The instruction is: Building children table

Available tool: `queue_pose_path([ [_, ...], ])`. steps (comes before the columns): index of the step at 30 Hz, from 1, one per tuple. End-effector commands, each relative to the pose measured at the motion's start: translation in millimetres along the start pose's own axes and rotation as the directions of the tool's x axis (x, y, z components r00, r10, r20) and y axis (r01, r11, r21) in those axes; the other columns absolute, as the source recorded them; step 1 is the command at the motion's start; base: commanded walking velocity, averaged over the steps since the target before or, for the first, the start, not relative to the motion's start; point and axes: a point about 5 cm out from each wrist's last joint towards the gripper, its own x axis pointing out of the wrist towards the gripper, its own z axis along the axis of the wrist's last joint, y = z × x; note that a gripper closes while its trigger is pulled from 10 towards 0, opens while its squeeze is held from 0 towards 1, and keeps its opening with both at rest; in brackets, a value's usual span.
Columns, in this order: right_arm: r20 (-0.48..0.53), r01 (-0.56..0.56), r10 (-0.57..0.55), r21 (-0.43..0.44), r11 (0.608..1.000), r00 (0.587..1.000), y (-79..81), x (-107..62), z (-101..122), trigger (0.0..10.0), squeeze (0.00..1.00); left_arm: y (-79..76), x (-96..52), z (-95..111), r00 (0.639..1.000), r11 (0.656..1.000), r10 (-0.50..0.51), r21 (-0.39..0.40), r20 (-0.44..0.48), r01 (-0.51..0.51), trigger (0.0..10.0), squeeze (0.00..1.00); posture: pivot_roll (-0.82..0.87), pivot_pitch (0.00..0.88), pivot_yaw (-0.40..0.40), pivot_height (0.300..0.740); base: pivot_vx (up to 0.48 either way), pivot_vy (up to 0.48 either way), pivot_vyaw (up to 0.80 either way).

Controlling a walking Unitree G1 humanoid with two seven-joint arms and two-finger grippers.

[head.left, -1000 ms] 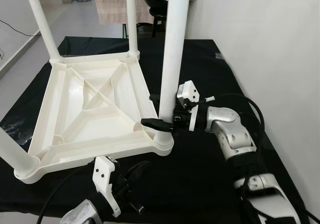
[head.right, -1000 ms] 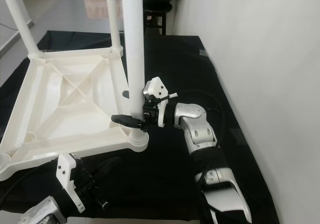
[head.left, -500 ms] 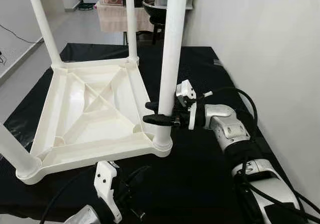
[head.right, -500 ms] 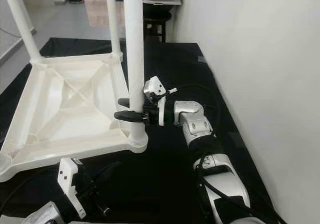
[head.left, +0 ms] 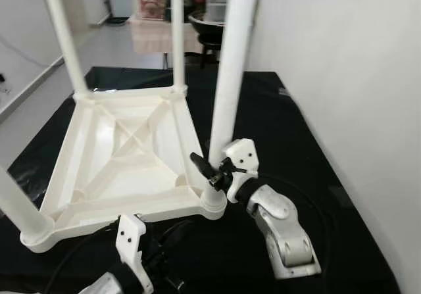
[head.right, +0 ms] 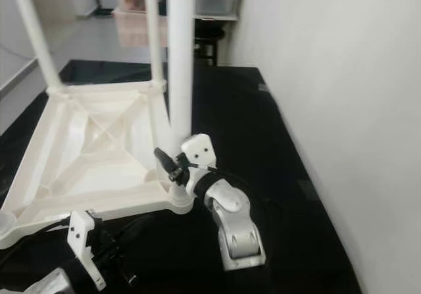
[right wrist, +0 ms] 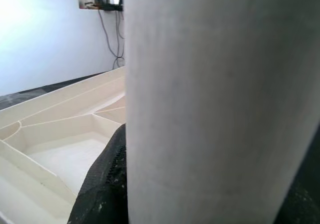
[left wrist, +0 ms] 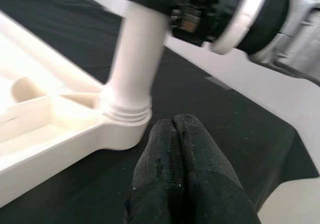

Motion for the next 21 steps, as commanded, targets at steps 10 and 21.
queue_pose_path([
  [10,-0.078,-0.362,0.369,0.092,0.928,0.926,21.8,-0.1,-11.6,10.0,1.00,2.5,0.6,-3.4,1.000,1.000,0.012,-0.002,-0.013,-0.012,10.0,0.00,0.06,0.043,-0.055,0.740,0.000,0.000,0.00],
  [21,0.010,-0.694,0.694,0.055,0.718,0.720,-29.1,12.7,28.5,10.0,0.00,2.4,3.0,-4.1,1.000,1.000,0.014,-0.004,-0.010,-0.014,10.0,0.00,0.08,0.033,-0.070,0.740,0.000,0.000,0.00],
])
